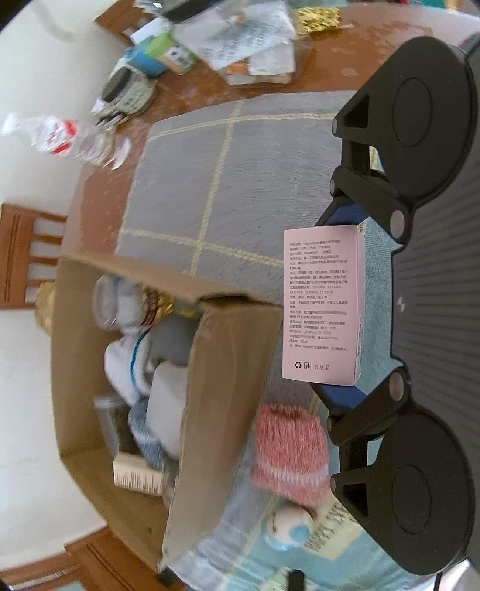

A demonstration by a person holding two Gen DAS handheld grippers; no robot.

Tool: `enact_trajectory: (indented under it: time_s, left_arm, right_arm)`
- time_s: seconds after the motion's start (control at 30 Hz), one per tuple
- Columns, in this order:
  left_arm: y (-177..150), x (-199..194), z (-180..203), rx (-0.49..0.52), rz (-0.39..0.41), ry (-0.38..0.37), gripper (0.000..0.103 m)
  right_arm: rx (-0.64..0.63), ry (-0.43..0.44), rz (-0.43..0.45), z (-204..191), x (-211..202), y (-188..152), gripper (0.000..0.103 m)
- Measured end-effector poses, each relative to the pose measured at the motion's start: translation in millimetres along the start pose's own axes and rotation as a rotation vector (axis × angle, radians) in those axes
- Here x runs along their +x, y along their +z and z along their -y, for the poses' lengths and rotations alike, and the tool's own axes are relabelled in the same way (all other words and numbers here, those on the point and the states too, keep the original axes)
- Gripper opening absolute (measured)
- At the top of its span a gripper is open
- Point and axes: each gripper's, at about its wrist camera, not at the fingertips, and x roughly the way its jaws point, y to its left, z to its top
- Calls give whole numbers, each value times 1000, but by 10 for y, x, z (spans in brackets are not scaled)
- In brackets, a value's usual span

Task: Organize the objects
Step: 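Carry the tissue pack and pink box into the box, open both grippers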

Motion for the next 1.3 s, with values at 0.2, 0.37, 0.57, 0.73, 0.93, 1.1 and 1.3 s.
enact_trajectory:
  time_s: [0.2, 0.37, 0.57, 0.73, 0.93, 1.1, 1.3]
  left_arm:
    - [256, -221, 0, 41, 36, -33, 64]
    - [570, -367, 77, 70, 90, -60, 64]
    - [1076, -411, 263, 139, 144, -79, 64]
    - [1484, -314, 404, 175, 187, -92, 64]
    - [1911, -81, 535, 185, 201, -100, 64]
    - [2151, 91, 588, 161, 226, -87, 78]
    - [2250, 191, 555, 127, 234, -56, 95]
  right_arm:
    - [-69, 26, 55, -89, -356, 129, 84]
    - [-83, 63, 99, -153, -532, 306, 84]
    - [-102, 78, 149, -225, -602, 552, 84]
    - [-114, 84, 171, -244, -579, 714, 84]
    - [-130, 69, 188, -246, -515, 827, 84]
    - [-124, 80, 184, -214, -464, 885, 84]
    - [-118, 80, 174, -169, -381, 937, 84]
